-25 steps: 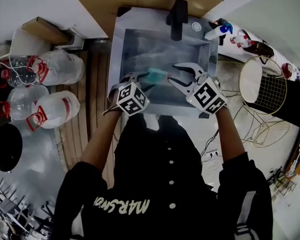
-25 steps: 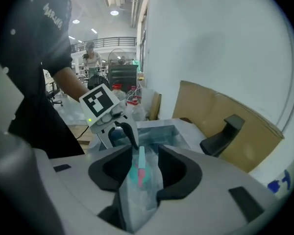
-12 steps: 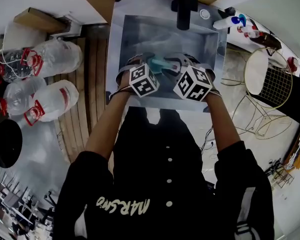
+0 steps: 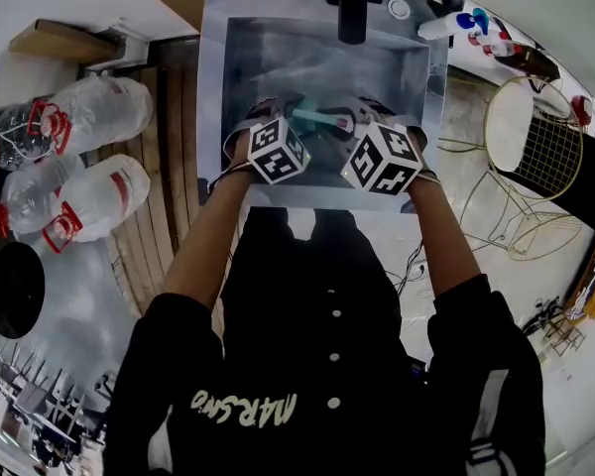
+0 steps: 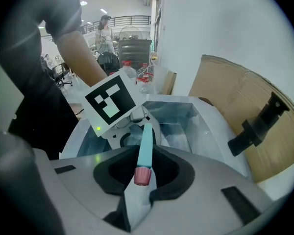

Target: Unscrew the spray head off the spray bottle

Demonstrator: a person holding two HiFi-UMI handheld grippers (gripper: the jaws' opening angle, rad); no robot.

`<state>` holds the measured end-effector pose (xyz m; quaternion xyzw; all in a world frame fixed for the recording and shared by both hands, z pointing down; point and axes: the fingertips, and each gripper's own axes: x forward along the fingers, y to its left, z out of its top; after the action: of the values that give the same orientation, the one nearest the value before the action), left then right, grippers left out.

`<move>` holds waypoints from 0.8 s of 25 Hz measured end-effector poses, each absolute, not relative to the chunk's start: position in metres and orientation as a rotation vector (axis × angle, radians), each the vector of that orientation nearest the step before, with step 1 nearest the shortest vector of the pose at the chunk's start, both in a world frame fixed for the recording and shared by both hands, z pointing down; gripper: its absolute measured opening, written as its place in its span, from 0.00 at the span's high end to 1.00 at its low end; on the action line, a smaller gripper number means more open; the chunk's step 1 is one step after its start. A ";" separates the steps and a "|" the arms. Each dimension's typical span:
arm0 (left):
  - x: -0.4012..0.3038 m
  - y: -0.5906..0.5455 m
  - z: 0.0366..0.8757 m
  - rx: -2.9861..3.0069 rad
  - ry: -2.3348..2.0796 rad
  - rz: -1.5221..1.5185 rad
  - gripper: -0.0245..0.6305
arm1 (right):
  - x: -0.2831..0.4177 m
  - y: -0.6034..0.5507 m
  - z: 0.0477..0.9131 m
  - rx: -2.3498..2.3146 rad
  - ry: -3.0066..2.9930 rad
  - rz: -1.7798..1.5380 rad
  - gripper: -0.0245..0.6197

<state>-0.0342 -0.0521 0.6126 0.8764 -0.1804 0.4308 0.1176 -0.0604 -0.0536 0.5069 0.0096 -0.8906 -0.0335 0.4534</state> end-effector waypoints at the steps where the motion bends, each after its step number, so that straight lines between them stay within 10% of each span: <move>1: -0.032 -0.052 0.612 2.577 -0.515 1.252 0.43 | -0.059 -0.053 0.507 0.025 -2.200 -0.081 0.82; 20: -0.015 -0.048 0.611 2.653 -0.346 1.163 0.44 | -0.040 -0.051 0.510 -0.247 -2.131 -0.195 0.77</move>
<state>-0.0150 -0.0478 0.6115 0.9037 -0.1177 0.3962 0.1117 -0.0399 -0.0511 0.5102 -0.1010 -0.8711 -0.0799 0.4739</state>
